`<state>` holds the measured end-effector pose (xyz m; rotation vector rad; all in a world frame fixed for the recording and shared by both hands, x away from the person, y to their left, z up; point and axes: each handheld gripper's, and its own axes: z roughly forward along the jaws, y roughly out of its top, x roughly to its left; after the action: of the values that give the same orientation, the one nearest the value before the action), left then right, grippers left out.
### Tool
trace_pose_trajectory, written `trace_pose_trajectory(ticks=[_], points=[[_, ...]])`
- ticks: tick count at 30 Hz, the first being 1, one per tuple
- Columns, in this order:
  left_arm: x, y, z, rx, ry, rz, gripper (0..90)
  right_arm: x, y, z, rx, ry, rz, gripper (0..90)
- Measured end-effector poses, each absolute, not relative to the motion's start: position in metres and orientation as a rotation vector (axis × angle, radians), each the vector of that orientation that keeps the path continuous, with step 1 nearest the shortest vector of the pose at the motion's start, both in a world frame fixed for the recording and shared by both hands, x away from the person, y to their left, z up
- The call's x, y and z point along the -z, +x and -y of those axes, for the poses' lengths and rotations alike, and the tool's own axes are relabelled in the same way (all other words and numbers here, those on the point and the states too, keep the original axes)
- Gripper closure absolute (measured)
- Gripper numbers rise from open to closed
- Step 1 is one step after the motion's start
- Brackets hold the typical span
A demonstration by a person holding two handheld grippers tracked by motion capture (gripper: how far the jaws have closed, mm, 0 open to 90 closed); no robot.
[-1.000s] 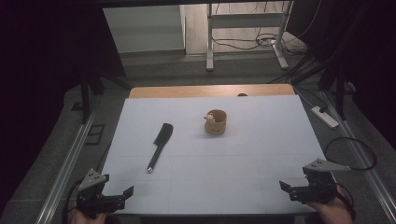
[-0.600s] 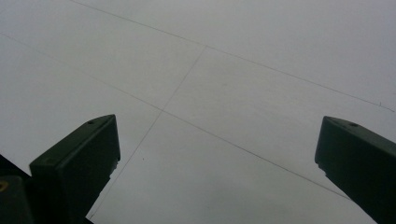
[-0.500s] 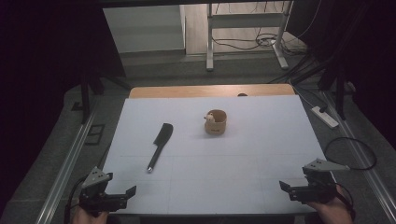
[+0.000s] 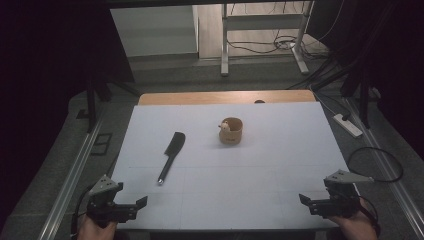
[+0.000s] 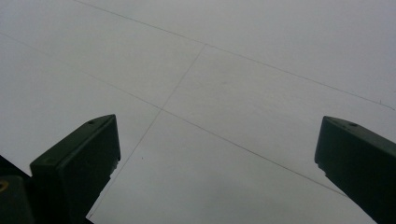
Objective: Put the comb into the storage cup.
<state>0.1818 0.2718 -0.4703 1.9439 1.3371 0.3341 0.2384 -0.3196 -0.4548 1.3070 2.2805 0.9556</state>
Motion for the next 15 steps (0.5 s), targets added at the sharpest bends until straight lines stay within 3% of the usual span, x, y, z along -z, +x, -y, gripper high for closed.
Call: trace_pose_trajectory(ticks=[15], points=[[0.471, 0.196, -0.270, -0.326, 1.998, -1.344, 0.0, 0.455, 0.239, 0.319, -0.946, 1.306, -2.285, 0.2]])
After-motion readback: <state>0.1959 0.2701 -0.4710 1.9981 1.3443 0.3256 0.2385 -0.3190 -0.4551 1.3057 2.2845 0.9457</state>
